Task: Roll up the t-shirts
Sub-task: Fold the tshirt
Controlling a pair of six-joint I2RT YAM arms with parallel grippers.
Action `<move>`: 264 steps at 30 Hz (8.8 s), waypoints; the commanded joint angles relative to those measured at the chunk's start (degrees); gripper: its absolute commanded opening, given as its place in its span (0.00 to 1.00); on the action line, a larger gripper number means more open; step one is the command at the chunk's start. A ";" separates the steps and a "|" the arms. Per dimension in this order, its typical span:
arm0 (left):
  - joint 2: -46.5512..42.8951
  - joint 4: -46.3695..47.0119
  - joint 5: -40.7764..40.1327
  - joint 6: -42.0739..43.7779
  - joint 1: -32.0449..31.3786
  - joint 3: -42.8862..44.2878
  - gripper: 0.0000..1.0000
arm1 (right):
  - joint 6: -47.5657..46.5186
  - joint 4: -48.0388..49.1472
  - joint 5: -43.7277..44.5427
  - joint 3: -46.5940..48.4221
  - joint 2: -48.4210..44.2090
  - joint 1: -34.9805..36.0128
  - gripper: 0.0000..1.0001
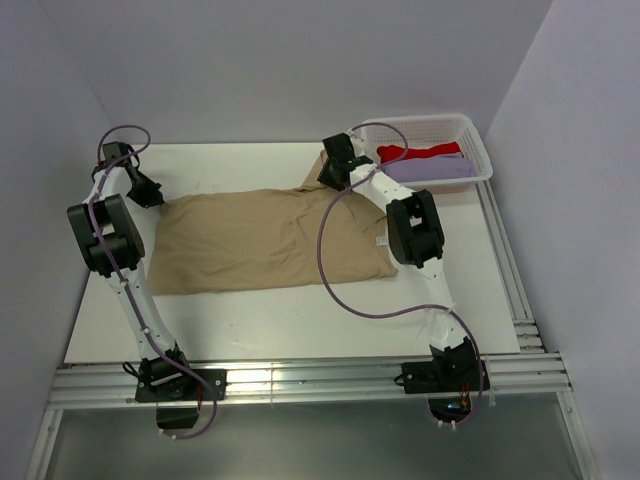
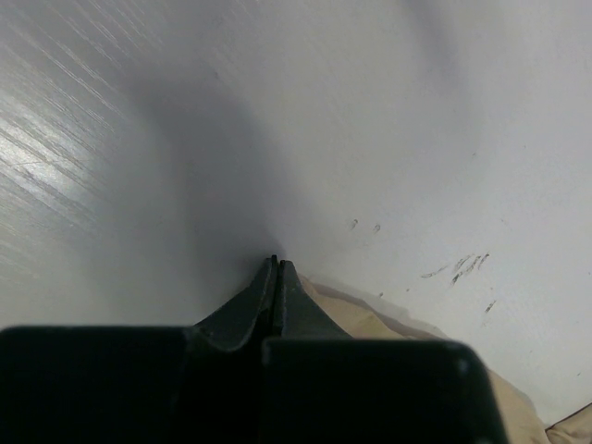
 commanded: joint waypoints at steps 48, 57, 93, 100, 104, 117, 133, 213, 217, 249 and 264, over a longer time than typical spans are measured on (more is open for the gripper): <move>-4.27 -1.31 -0.53 1.37 -0.26 0.69 0.00 | -1.83 8.09 -3.87 -20.39 -18.86 -3.06 0.38; -4.27 -1.31 -0.79 1.46 -0.18 0.60 0.00 | 1.51 7.65 -7.92 -19.42 -15.70 -6.06 0.40; -4.10 -1.14 -0.18 1.29 -0.26 0.69 0.00 | -5.17 2.38 -1.33 -18.01 -12.44 -10.36 0.43; -4.10 -1.31 -0.09 1.37 -0.26 0.78 0.00 | -6.04 0.80 -2.64 -15.21 -12.45 -14.76 0.44; -4.10 -1.22 -0.18 1.29 -0.26 0.78 0.00 | -7.01 0.97 -3.70 -15.46 -14.11 -14.23 0.47; -4.36 -1.22 0.09 1.29 -0.26 0.60 0.00 | -12.37 2.82 0.34 -18.37 -17.90 -8.26 0.47; -4.36 -1.22 0.26 1.29 -0.26 0.78 0.00 | -13.35 1.76 -4.14 -16.17 -14.38 -7.02 0.44; -4.27 -1.57 0.61 1.37 -0.26 1.04 0.00 | -12.20 -1.75 -7.74 -11.69 -14.55 -5.88 0.25; -4.27 -1.57 0.70 1.37 -0.26 1.04 0.01 | -12.03 -1.75 -8.01 -11.86 -14.55 -5.88 0.21; -4.27 -1.75 0.61 1.46 -0.35 1.04 0.00 | -11.50 -0.43 -10.03 -12.92 -12.09 -5.97 0.25; -4.19 -1.66 0.61 1.38 -0.26 1.04 0.00 | -12.03 0.09 -9.50 -14.50 -12.27 -6.67 0.24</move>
